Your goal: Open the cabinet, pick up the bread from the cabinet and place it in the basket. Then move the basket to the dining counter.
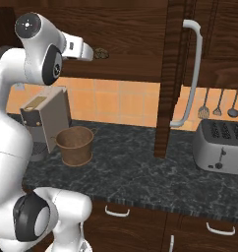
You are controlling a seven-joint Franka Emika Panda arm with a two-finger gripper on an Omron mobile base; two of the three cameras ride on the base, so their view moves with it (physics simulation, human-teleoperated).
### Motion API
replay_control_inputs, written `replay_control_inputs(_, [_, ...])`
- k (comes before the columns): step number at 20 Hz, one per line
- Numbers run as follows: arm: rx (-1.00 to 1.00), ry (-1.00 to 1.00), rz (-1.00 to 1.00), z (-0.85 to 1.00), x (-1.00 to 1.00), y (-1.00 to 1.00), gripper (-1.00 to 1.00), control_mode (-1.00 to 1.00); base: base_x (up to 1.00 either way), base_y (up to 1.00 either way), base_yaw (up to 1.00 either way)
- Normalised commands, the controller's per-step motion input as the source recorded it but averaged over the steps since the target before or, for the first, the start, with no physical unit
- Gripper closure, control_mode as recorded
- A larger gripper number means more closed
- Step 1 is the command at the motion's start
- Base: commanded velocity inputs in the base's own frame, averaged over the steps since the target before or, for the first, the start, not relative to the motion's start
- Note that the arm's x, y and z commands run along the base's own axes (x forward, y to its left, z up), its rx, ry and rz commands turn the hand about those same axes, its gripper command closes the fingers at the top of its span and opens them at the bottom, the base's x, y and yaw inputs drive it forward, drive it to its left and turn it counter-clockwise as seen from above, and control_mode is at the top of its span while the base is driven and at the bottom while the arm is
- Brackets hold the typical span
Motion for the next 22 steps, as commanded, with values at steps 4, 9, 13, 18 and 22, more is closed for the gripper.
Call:
replay_control_inputs(4, [-0.02,0.0,0.0,-0.12,0.24,0.0,-1.0,-1.0,0.0,0.0,0.0])
replay_control_inputs(9, [-0.01,0.0,0.0,-0.1,0.5,0.0,-1.0,-1.0,0.0,0.0,0.0])
replay_control_inputs(13, [0.0,0.0,0.0,0.0,0.59,0.0,-1.0,-1.0,0.0,0.0,0.0])
replay_control_inputs(18, [0.0,0.0,0.0,-0.1,0.4,0.0,-1.0,-1.0,0.0,0.0,0.0])
replay_control_inputs(22, [0.0,0.0,0.0,-0.19,0.43,0.02,-1.0,-1.0,0.0,0.0,0.0])
